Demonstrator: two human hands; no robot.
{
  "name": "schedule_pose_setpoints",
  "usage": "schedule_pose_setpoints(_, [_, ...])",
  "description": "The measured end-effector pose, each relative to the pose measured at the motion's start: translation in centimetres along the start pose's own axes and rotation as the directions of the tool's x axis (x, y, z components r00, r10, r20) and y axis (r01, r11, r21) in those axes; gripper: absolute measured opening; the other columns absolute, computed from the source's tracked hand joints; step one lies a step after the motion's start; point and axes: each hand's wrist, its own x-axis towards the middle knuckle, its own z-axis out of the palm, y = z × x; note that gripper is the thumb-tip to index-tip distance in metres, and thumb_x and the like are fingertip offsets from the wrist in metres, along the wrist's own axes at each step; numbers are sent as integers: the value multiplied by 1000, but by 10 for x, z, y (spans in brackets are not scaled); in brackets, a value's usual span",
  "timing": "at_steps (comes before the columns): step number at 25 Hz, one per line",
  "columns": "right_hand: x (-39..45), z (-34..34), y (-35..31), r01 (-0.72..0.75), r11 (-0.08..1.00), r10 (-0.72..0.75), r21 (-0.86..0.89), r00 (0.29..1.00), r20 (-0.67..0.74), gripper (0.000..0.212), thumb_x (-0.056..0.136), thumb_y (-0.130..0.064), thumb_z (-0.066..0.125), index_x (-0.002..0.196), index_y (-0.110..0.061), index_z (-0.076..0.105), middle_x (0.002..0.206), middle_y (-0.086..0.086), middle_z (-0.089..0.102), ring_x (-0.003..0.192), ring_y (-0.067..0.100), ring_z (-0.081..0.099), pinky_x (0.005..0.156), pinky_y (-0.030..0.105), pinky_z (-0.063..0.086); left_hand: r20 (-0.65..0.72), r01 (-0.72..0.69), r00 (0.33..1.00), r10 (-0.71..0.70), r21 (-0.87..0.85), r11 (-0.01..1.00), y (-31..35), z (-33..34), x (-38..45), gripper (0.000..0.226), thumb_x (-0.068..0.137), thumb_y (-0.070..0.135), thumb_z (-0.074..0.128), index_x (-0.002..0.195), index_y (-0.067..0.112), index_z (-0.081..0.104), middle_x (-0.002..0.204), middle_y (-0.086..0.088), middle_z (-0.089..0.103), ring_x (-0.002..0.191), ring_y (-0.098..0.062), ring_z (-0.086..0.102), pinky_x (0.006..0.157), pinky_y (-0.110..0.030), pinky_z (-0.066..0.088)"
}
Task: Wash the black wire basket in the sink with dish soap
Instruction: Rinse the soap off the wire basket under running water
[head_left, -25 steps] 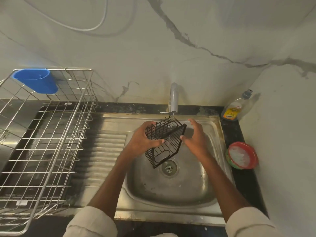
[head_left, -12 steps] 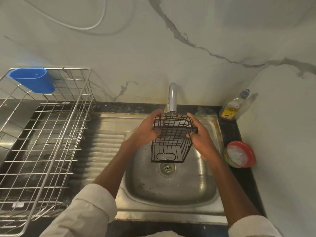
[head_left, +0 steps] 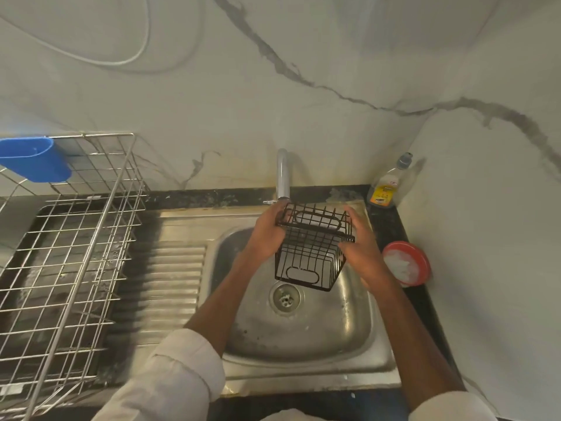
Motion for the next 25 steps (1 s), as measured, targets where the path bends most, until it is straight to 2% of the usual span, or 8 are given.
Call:
schedule_pose_setpoints(2, [-1, 10, -5, -10, 1000, 10, 1, 1000, 16, 92, 90, 18, 50, 158, -42, 34, 149, -17, 37, 124, 4, 53, 104, 45, 56, -40, -4, 999, 2, -58, 998, -1, -7, -10, 61, 97, -18, 54, 149, 14, 56, 131, 5, 68, 124, -9, 64, 98, -13, 52])
schedule_pose_setpoints(7, [7, 47, -20, 6, 1000, -4, -15, 992, 125, 94, 92, 18, 48, 154, -52, 35, 163, -8, 38, 144, 20, 46, 110, 52, 50, -176, 33, 983, -57, -138, 990, -16, -33, -34, 54, 97, -14, 58, 144, 12, 60, 125, 3, 73, 118, -11, 68, 107, -31, 55])
schedule_pose_setpoints(10, [7, 57, -35, 37, 999, -30, -33, 979, 202, 90, 93, 17, 49, 157, -44, 35, 163, -6, 38, 141, 23, 49, 101, 37, 55, -233, 26, 970, -66, -174, 984, -30, -47, -43, 59, 91, -19, 58, 140, 13, 64, 123, 4, 76, 117, -9, 71, 104, -33, 57])
schedule_pose_setpoints(13, [8, 66, -42, 44, 999, -40, -9, 961, 272, 92, 91, 20, 51, 155, -46, 39, 161, -6, 40, 123, 20, 61, 75, 29, 60, -310, 5, 948, -72, -214, 977, -33, -57, -55, 61, 88, -26, 51, 133, 12, 68, 121, 3, 76, 117, -6, 70, 100, -22, 55])
schedule_pose_setpoints(16, [8, 71, -43, 41, 999, -40, 6, 943, 331, 99, 86, 24, 50, 152, -49, 41, 162, -6, 39, 116, 15, 64, 86, 41, 63, -350, -26, 933, -85, -301, 953, -25, -59, -68, 61, 93, -26, 45, 119, 24, 68, 112, 11, 74, 103, 12, 68, 87, -7, 50])
schedule_pose_setpoints(19, [10, 64, -39, 62, 998, -51, -10, 894, 445, 105, 84, 21, 57, 151, -57, 38, 167, -4, 29, 126, 19, 59, 90, 39, 62, -369, -36, 922, -120, -389, 921, -27, -60, -68, 62, 93, -26, 43, 120, 24, 69, 113, 10, 76, 106, 9, 70, 91, -10, 53])
schedule_pose_setpoints(22, [12, 41, -34, 86, 990, -12, -108, 831, 556, 102, 79, 4, 78, 148, -58, 35, 162, 3, 39, 117, 23, 68, 84, 34, 62, -290, -6, 949, -126, -414, 910, -32, -63, -53, 57, 94, -23, 48, 123, 19, 75, 115, 4, 79, 117, -12, 71, 105, -30, 56])
schedule_pose_setpoints(25, [6, 23, -26, 73, 978, 4, -194, 928, 372, 93, 58, -31, 93, 134, -53, 45, 126, -12, 69, 107, 19, 73, 96, 54, 58, -119, -3, 992, -49, -403, 915, -25, -58, -24, 59, 95, -20, 52, 113, 29, 81, 121, -1, 79, 124, -24, 69, 104, -44, 56])
